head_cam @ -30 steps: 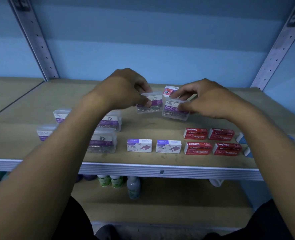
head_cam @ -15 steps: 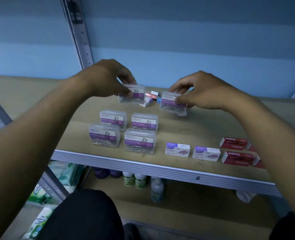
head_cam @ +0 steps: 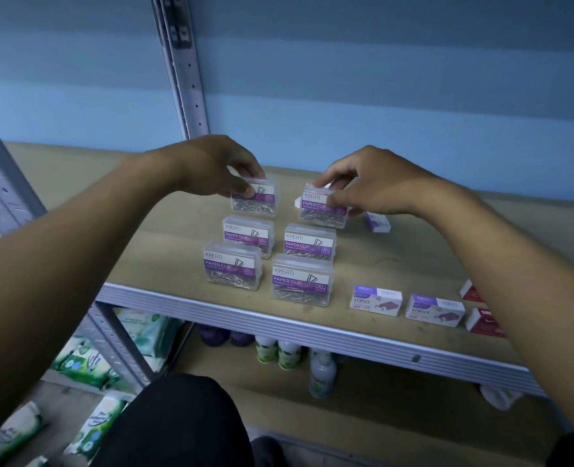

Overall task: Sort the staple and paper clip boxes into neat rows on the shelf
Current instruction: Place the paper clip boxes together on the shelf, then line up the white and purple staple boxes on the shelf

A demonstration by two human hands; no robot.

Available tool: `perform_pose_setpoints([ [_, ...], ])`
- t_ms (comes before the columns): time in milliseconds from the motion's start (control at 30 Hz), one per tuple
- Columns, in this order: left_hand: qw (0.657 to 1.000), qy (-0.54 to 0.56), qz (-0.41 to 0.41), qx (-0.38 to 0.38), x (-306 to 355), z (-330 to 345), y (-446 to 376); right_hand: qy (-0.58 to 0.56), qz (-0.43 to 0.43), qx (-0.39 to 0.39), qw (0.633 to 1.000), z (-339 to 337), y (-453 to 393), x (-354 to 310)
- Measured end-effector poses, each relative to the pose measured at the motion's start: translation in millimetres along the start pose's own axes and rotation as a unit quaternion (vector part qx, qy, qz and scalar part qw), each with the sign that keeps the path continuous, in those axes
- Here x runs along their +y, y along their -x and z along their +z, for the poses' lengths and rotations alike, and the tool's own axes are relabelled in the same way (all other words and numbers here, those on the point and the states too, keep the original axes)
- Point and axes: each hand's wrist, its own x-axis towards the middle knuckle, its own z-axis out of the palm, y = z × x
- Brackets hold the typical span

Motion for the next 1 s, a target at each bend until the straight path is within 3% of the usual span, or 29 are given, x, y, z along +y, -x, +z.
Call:
perform_pose_setpoints([
  [733, 0.999, 0.01, 0.003, -0.052, -24, 28, -12, 0.043, -0.013, -0.048, 0.998, 28, -21, 11],
  [1000, 1.0, -0.01, 0.023, -0.018, -8, 19, -8, 0.034, -0.006, -0.022, 0.999, 6, -11, 7],
])
